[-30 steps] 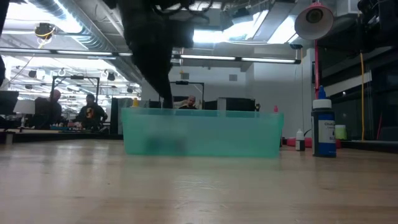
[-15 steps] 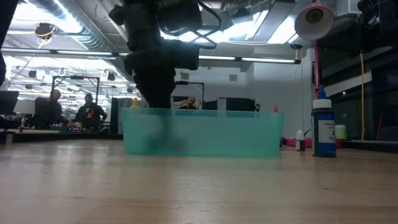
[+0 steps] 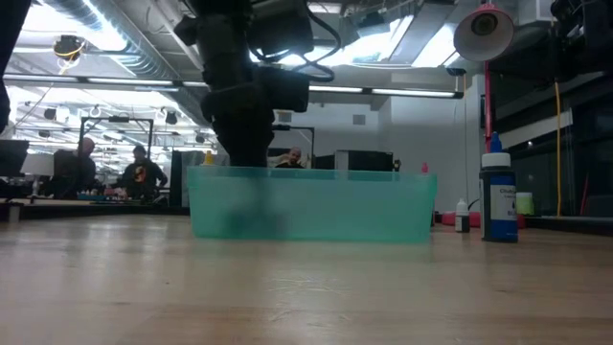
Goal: Pick & Place food coloring
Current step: Put the small red food coloring bottle into the green bin, then put the big yellow food coloring bottle into the green bin
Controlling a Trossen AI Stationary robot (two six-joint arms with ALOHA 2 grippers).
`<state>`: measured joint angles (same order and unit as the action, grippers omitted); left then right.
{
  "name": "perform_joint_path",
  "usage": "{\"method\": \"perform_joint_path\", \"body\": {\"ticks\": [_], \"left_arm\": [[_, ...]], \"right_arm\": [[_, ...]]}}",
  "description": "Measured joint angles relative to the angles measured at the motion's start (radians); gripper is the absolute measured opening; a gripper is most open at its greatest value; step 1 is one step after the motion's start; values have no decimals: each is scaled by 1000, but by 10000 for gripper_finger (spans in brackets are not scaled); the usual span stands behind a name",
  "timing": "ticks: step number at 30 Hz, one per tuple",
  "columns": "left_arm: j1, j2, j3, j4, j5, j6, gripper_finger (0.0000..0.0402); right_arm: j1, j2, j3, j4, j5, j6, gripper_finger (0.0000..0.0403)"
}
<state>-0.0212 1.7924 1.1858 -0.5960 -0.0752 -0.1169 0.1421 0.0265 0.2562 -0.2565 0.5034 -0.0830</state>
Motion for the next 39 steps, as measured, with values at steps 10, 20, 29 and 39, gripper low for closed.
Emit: {"method": "perform_joint_path", "body": {"ticks": [10,20,29,39], "left_arm": [[-5,17,1,-1,4,0,61],[-3,44,1,18,16,-25,66],[-2,43,6,4,20,-48,112],[-1,-35,196,-250,-44,27,159]], "right_arm": [[0,0,0,1,0,0,12],[0,0,0,2,2,0,12],[0,0,0,1,2,0,12],[0,0,0,0,0,0,12]]}}
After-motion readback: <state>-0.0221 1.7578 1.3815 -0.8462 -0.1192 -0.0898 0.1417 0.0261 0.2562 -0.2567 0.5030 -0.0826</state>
